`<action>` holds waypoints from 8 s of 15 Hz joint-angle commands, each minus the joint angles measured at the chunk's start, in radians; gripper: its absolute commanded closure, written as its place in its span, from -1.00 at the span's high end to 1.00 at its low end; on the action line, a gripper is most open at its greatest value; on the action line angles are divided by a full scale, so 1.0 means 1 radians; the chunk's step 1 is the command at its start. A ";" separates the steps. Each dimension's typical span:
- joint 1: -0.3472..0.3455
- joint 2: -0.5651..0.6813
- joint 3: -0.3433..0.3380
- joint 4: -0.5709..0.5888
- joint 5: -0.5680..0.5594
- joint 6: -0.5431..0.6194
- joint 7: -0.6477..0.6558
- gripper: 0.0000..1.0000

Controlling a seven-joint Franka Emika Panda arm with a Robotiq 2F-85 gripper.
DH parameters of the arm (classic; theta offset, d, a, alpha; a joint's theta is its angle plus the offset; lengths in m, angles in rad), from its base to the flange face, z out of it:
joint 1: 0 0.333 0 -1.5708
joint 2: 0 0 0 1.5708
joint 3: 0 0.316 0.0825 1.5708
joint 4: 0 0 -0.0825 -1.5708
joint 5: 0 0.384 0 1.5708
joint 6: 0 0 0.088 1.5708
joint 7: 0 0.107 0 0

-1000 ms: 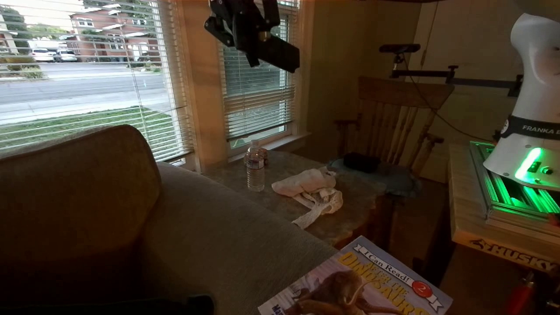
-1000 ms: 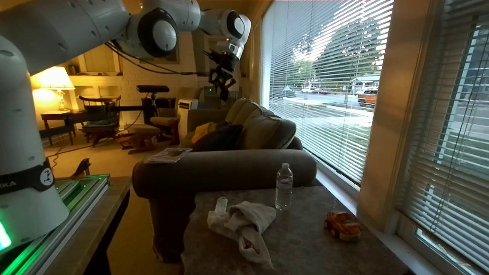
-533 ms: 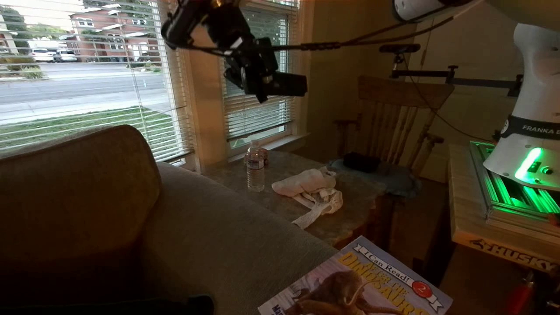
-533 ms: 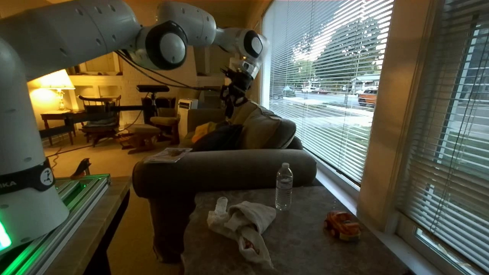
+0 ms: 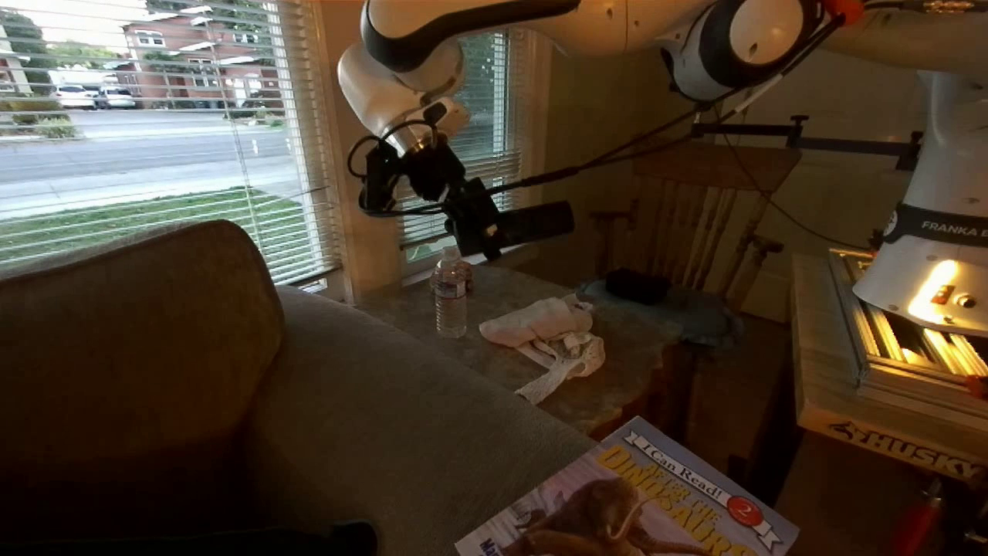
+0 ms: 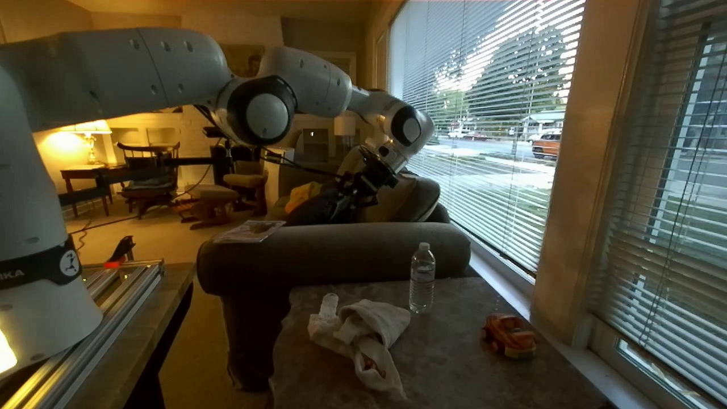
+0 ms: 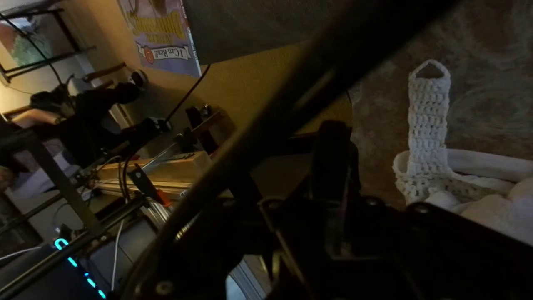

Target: Put the grey remote control on the table.

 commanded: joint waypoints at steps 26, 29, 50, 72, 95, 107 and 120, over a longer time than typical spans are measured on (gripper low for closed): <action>-0.062 0.161 -0.100 0.033 -0.129 0.190 0.053 -0.92; -0.070 0.150 -0.104 -0.008 -0.125 0.223 0.070 -0.92; -0.047 0.156 -0.170 -0.036 -0.255 0.376 0.082 -0.92; -0.053 0.156 -0.167 -0.037 -0.254 0.364 0.082 -0.30; -0.020 0.088 -0.170 0.014 -0.243 0.204 0.183 1.00; -0.059 -0.122 -0.757 -0.074 0.240 0.319 0.213 1.00; 0.153 -0.148 -1.207 -0.463 0.702 0.413 0.207 1.00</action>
